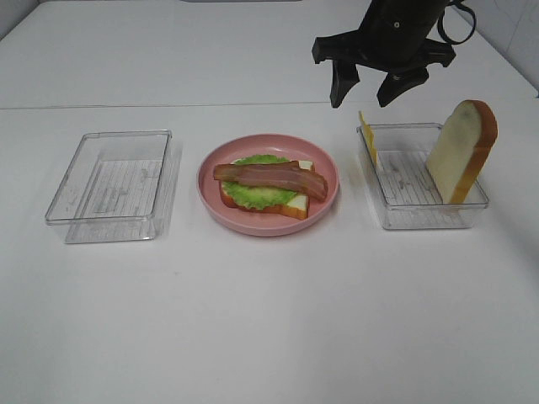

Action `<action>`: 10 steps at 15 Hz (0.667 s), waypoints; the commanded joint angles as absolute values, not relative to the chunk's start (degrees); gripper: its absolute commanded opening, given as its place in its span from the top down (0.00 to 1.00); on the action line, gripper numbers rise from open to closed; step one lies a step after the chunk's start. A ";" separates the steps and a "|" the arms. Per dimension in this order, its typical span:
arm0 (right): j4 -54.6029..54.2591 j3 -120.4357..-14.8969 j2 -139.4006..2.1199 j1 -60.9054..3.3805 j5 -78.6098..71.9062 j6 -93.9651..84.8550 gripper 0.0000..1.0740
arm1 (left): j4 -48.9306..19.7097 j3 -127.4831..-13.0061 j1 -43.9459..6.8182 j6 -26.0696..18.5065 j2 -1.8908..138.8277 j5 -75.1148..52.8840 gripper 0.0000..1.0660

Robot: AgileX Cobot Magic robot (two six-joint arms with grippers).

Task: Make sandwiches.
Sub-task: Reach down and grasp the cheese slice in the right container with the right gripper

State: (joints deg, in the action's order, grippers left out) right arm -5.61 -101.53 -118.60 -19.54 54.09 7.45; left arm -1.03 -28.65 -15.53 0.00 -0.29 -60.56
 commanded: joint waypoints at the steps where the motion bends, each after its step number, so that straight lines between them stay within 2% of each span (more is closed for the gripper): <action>1: -4.01 -103.76 -121.35 -19.54 54.49 8.14 0.40 | -1.15 -28.48 -15.36 0.00 -1.43 -59.87 0.28; 10: 5.33 -110.01 -130.12 -19.48 55.00 10.77 0.47 | -1.15 -28.48 -15.36 0.00 -1.43 -59.87 0.28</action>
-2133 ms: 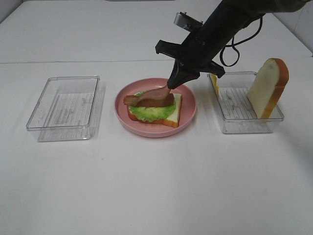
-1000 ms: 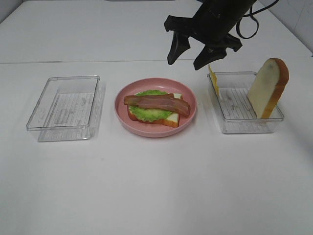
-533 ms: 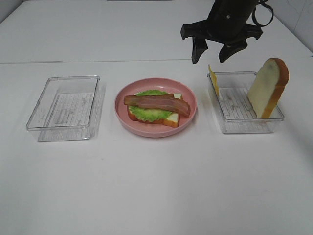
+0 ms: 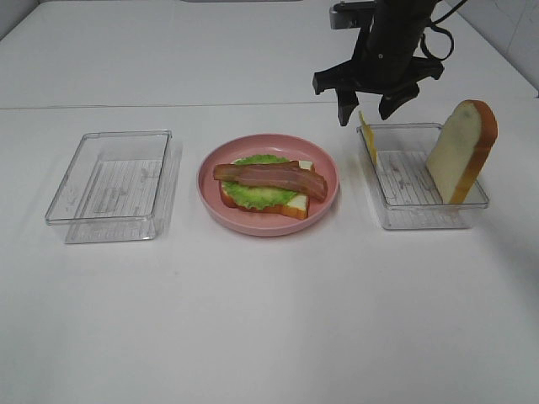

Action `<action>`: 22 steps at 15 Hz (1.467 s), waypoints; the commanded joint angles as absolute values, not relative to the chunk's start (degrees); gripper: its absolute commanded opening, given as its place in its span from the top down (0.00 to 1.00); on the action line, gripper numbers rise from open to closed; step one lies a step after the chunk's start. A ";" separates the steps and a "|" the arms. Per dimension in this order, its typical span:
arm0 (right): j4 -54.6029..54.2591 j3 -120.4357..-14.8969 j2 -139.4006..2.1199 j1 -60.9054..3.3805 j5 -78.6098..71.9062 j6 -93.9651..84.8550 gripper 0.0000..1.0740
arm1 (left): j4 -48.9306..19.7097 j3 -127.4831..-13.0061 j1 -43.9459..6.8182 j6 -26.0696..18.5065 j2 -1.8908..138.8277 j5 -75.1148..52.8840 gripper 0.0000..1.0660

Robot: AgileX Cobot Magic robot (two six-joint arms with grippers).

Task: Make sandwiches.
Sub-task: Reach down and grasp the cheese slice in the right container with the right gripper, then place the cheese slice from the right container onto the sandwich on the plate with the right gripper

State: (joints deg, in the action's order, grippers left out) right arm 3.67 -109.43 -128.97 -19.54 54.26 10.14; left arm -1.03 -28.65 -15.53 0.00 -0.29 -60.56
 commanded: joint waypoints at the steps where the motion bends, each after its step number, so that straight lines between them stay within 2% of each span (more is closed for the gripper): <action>1: 5.50 -110.01 -131.04 -19.48 55.12 10.77 0.49 | -1.15 -28.48 -15.36 0.00 -1.43 -59.87 0.28; 2: 5.50 -110.01 -131.04 -19.48 55.12 10.77 0.49 | -1.15 -28.48 -15.36 0.00 -1.43 -59.87 0.28; 4: 7.51 -110.01 -131.84 -19.48 55.29 10.77 0.57 | -1.15 -28.48 -15.36 0.00 -1.43 -59.87 0.28; 5: 9.00 -110.01 -131.84 -19.48 55.41 11.12 0.64 | -1.15 -28.48 -15.36 0.00 -1.43 -59.87 0.28; 8: 11.34 -110.01 -131.84 -19.48 56.72 12.20 0.97 | -1.15 -28.48 -15.36 0.00 -1.43 -59.87 0.28; 9: 11.34 -110.01 -131.84 -19.48 56.78 12.03 1.00 | -1.15 -28.48 -15.36 0.00 -1.43 -59.87 0.28; 14: 11.12 -110.52 -130.81 -19.48 57.58 11.80 1.00 | -1.15 -28.48 -15.36 0.00 -1.43 -59.87 0.28; 18: 8.19 -111.04 -124.79 -19.54 57.93 10.77 1.00 | -1.15 -28.48 -15.36 0.00 -1.43 -59.87 0.28; 21: -4.18 -110.98 -121.93 -19.65 59.47 3.21 1.00 | -1.15 -28.48 -15.36 0.00 -1.43 -59.87 0.28; 22: -16.21 -110.92 -121.98 -19.65 60.85 -3.84 1.00 | -1.15 -28.48 -15.36 0.00 -1.43 -59.87 0.28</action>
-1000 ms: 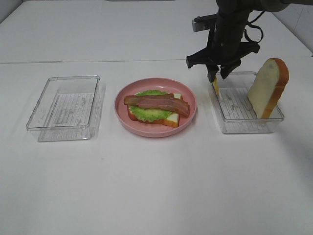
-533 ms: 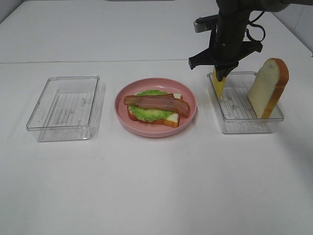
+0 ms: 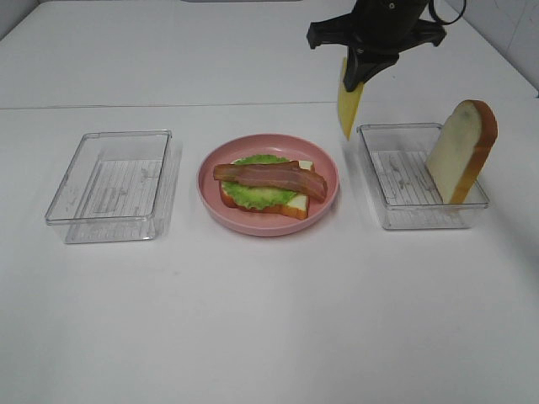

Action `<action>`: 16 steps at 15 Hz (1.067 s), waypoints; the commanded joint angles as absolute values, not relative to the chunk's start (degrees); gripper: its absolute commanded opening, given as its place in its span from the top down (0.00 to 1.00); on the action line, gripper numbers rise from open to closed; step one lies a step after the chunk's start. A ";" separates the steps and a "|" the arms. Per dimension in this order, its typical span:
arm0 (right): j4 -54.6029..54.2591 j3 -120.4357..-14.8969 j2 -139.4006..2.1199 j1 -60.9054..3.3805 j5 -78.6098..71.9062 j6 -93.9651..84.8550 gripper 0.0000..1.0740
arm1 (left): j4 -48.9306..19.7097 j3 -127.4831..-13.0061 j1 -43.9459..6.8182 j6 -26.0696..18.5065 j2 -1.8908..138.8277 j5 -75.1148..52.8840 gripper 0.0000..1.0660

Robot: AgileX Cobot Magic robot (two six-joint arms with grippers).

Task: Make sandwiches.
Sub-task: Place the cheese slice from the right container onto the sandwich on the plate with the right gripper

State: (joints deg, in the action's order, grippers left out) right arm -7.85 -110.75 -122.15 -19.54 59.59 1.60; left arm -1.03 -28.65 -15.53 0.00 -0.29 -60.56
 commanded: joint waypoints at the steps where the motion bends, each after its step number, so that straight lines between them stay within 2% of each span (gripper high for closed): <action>1: -22.63 -110.92 -121.98 -19.65 61.13 -6.88 1.00 | -1.15 -28.48 -15.36 0.00 -1.43 -59.87 0.28; 3: -32.77 -110.87 -122.04 -19.77 62.05 -11.80 1.00 | -1.15 -28.48 -15.36 0.00 -1.43 -59.87 0.28; 5: -37.93 -110.87 -122.78 -20.40 62.91 -14.55 1.00 | -1.15 -28.48 -15.36 0.00 -1.43 -59.87 0.28; 10: -40.68 -110.87 -128.17 -25.15 62.74 -15.13 1.00 | -1.15 -28.48 -15.36 0.00 -1.43 -59.87 0.28; 12: -47.50 -110.87 -131.55 -24.92 60.85 -16.50 1.00 | -1.15 -28.48 -15.36 0.00 -1.43 -59.87 0.28; 14: -45.72 -110.87 -132.70 -24.92 59.30 -15.53 1.00 | -1.15 -28.48 -15.36 0.00 -1.43 -59.87 0.28; 16: -39.08 -110.98 -132.87 -24.81 57.24 -11.17 1.00 | -1.15 -28.48 -15.36 0.00 -1.43 -59.87 0.28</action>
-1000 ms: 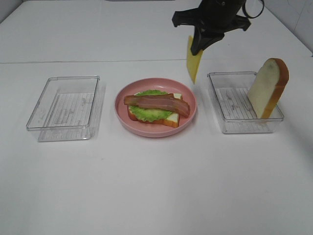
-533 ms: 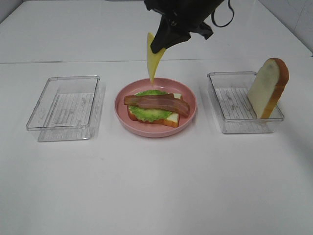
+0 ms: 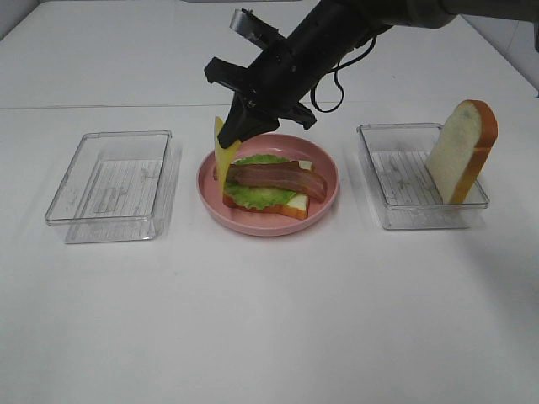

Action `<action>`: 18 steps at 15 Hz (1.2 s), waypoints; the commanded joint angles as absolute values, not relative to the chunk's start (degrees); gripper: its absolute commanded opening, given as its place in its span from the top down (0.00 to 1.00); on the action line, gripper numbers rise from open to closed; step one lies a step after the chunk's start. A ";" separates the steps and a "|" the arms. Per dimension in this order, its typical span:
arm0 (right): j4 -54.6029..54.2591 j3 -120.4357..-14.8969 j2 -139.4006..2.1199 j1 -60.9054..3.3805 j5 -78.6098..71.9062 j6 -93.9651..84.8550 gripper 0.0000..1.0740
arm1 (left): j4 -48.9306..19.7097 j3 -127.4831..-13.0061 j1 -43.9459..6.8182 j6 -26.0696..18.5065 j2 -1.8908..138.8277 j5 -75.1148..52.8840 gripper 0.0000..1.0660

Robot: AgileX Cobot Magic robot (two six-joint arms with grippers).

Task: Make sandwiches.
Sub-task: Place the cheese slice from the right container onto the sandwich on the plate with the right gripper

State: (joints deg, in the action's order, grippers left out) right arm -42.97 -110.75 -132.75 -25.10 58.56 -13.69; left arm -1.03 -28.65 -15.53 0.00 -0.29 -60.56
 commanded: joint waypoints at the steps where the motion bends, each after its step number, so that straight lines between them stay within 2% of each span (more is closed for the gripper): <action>1: -35.07 -110.98 -132.87 -24.81 57.12 -8.42 1.00 | -1.15 -28.48 -15.36 0.00 -1.43 -59.87 0.28; 3: -29.05 -110.98 -132.87 -24.81 57.64 -5.39 1.00 | -1.15 -28.48 -15.36 0.00 -1.43 -59.87 0.28; 7: -24.69 -110.98 -132.87 -24.87 57.01 -2.18 0.98 | -1.15 -28.48 -15.36 0.00 -1.43 -59.87 0.28; 8: -24.69 -110.98 -132.87 -24.87 56.89 -2.18 0.89 | -1.15 -28.48 -15.36 0.00 -1.43 -59.87 0.28; 10: -24.52 -110.98 -132.87 -24.87 56.61 -2.18 0.61 | -1.15 -28.48 -15.36 0.00 -1.43 -59.87 0.28; 12: -22.35 -110.98 -132.53 -24.87 57.07 -2.01 0.45 | -1.15 -28.48 -15.36 0.00 -1.43 -59.87 0.28; 14: -19.19 -111.04 -131.67 -24.87 57.70 -0.46 0.45 | -1.15 -28.48 -15.36 0.00 -1.43 -59.87 0.28; 18: -4.18 -111.04 -124.73 -24.81 58.33 2.01 0.45 | -1.15 -28.48 -15.36 0.00 -1.43 -59.87 0.28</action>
